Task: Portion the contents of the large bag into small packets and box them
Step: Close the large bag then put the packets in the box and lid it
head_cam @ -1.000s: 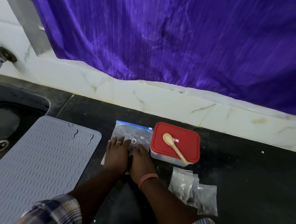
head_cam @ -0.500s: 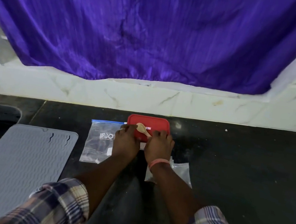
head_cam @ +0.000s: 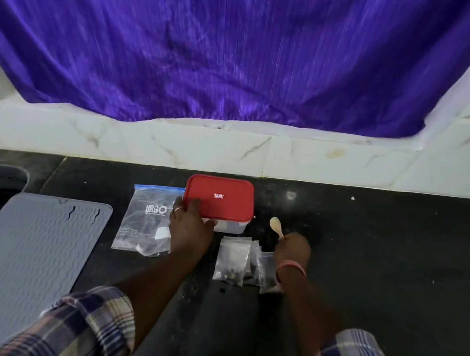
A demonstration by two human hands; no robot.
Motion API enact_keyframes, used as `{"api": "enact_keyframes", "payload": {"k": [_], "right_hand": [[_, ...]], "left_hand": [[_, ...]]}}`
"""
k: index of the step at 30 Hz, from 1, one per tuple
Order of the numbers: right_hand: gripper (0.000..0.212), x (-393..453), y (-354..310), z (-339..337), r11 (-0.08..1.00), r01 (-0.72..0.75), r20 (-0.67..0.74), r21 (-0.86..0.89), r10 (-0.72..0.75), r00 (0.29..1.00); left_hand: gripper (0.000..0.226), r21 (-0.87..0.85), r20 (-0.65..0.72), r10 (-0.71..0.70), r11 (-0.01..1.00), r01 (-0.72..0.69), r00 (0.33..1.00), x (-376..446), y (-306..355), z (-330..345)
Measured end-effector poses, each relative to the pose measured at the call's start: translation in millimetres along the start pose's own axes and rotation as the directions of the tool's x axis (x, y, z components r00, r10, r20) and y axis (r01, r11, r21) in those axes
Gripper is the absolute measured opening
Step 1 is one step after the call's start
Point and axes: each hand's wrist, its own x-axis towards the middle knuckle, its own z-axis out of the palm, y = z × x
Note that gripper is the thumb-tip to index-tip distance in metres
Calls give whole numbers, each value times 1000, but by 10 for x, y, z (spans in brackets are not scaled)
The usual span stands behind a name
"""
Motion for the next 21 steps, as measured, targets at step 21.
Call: {"api": "enact_keyframes", "payload": {"k": [21], "right_hand": [[59, -917, -1006, 275, 594, 777, 66, -206, -784, 617]], "left_hand": [[23, -663, 185, -478, 584, 468, 859, -49, -347, -276]]}}
